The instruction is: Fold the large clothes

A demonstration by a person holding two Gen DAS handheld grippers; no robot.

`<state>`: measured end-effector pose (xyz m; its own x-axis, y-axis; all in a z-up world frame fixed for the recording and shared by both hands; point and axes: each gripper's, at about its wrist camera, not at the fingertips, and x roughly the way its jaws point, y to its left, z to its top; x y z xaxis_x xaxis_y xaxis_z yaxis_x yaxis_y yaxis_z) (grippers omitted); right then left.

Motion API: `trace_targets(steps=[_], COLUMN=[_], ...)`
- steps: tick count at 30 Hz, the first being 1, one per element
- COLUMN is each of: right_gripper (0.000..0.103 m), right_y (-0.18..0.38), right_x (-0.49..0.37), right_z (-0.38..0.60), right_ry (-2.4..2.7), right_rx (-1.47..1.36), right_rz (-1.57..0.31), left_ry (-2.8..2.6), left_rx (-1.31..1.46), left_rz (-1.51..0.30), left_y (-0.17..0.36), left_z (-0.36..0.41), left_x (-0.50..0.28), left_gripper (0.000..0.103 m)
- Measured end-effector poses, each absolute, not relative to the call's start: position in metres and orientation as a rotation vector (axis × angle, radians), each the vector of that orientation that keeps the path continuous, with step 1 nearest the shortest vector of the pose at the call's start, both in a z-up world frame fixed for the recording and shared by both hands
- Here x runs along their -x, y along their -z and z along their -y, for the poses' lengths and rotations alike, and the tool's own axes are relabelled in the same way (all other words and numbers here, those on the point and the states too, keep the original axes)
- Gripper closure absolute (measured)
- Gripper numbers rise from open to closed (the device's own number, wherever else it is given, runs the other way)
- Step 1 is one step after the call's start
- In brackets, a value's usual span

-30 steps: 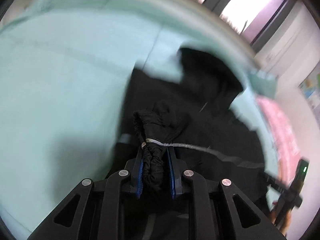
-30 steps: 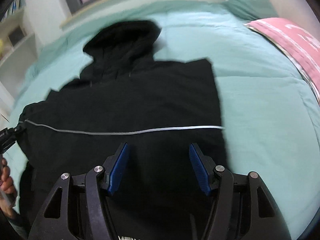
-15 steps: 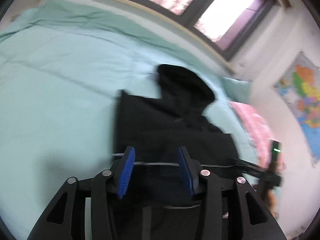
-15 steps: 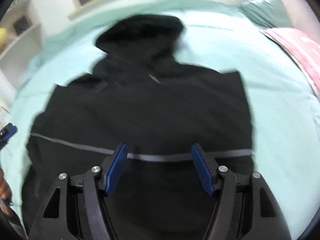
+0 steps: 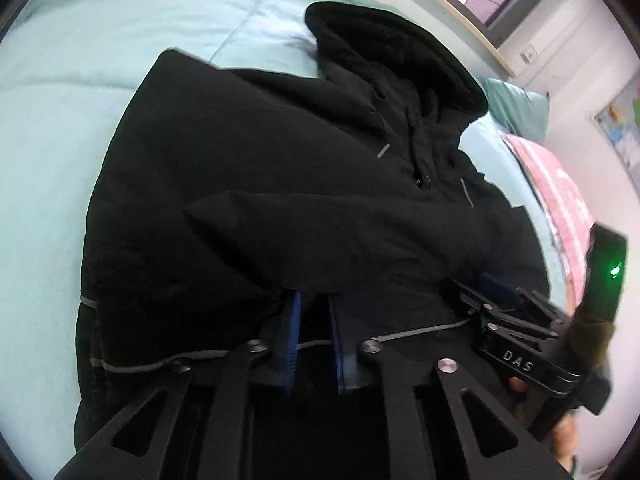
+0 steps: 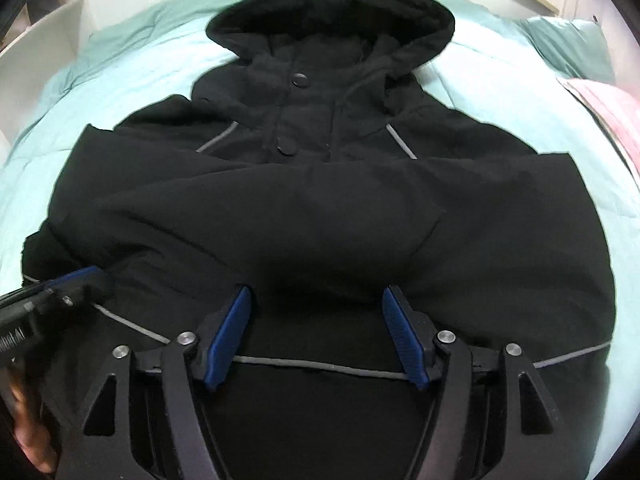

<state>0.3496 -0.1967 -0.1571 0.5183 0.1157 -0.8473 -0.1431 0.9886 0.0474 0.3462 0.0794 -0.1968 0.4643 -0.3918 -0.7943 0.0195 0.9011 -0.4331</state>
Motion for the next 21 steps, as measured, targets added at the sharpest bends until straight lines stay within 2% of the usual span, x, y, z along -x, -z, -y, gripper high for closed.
trace_targets(steps=[5, 8, 9, 10, 12, 15, 18, 21], right_gripper=[0.032, 0.031, 0.03, 0.029, 0.029, 0.029, 0.029, 0.029], right_y=[0.14, 0.105, 0.09, 0.082, 0.076, 0.09, 0.126, 0.151], right_x=[-0.334, -0.294, -0.277, -0.265, -0.253, -0.252, -0.255, -0.25], right_z=[0.211, 0.23, 0.236, 0.241, 0.252, 0.267, 0.275, 0.27], right_ry=[-0.189, -0.255, -0.23, -0.207, -0.191, -0.146, -0.087, -0.097], right_rx=[-0.066, -0.15, -0.113, -0.087, -0.081, -0.073, -0.04, 0.07], right_rz=[-1.036, -0.97, -0.928, -0.906, -0.896, -0.929, -1.008, -1.003], left_ry=[0.289, 0.33, 0.333, 0.328, 0.293, 0.274, 0.217, 0.173], left_rx=[0.34, 0.302, 0.296, 0.289, 0.283, 0.269, 0.245, 0.182], left_rz=[-1.023, -0.963, -0.948, -0.92, -0.887, -0.908, -0.991, -1.004], left_y=[0.168, 0.139, 0.133, 0.126, 0.123, 0.136, 0.167, 0.185], left_z=[-0.078, -0.085, -0.087, -0.087, -0.086, -0.082, -0.078, -0.072], left_x=[-0.314, -0.286, -0.278, -0.268, -0.261, -0.261, -0.269, -0.274], left_gripper=[0.086, 0.084, 0.077, 0.062, 0.049, 0.049, 0.05, 0.055])
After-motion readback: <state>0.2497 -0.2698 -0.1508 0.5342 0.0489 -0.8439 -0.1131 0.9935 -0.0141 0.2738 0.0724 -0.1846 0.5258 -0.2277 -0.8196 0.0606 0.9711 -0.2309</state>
